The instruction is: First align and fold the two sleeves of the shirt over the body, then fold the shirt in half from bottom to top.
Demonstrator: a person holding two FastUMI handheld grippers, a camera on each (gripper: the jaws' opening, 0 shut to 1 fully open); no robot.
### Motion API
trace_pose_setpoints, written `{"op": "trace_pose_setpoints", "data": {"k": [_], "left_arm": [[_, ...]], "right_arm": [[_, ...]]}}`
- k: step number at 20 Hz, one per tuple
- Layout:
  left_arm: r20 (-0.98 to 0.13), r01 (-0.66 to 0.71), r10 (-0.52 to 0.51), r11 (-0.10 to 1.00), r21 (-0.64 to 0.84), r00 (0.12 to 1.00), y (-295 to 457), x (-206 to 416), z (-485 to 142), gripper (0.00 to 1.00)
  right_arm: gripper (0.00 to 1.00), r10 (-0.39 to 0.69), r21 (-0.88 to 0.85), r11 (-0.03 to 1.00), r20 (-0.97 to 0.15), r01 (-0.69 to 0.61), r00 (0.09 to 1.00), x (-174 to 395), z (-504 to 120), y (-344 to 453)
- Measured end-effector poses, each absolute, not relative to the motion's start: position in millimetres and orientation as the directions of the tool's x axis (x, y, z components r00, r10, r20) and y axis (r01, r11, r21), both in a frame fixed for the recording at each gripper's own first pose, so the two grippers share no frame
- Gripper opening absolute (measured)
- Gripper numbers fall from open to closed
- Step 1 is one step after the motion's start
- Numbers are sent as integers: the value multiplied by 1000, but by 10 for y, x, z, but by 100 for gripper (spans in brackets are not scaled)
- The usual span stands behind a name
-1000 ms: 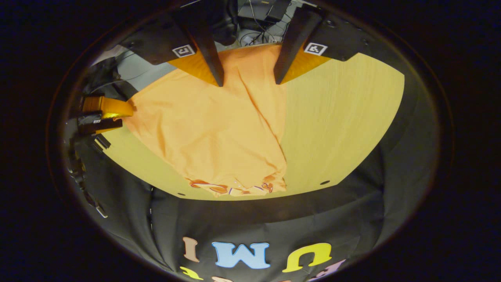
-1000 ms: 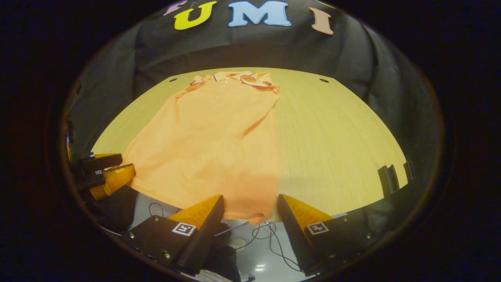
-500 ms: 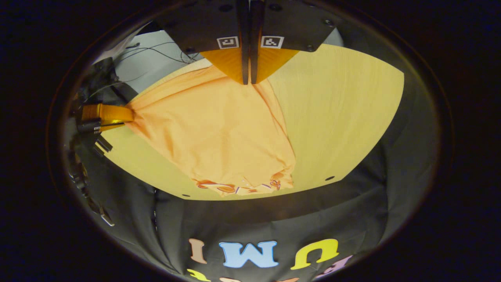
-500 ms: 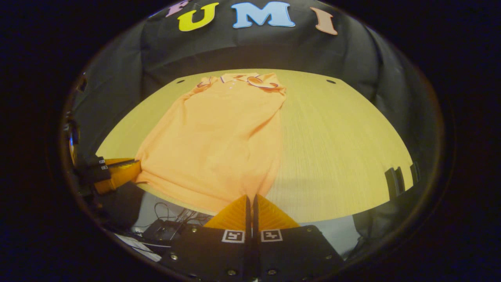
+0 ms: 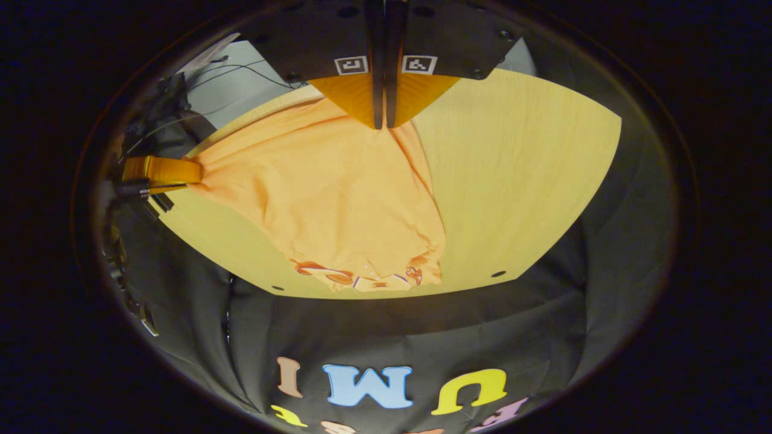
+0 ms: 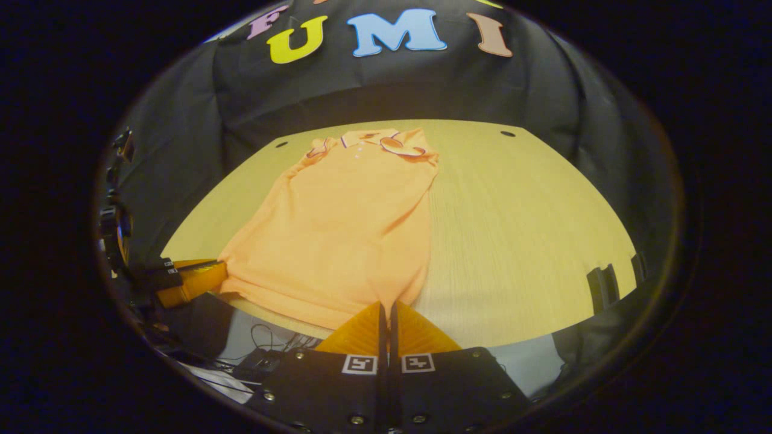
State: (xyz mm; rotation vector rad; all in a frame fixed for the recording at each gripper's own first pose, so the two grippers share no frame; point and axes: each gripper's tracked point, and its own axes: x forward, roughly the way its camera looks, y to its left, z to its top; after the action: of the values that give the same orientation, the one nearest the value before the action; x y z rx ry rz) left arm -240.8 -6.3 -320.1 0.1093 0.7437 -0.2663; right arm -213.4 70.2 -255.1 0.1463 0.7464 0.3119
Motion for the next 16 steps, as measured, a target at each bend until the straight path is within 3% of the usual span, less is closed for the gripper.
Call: {"op": "trace_pose_setpoints", "data": {"k": [16], "left_arm": [[-506,232,-207,973,-14,837,-287,-794,-2176,6]], "right_arm": [[0,299,146,954,-496,-260,816,-737,-1546,668]]}}
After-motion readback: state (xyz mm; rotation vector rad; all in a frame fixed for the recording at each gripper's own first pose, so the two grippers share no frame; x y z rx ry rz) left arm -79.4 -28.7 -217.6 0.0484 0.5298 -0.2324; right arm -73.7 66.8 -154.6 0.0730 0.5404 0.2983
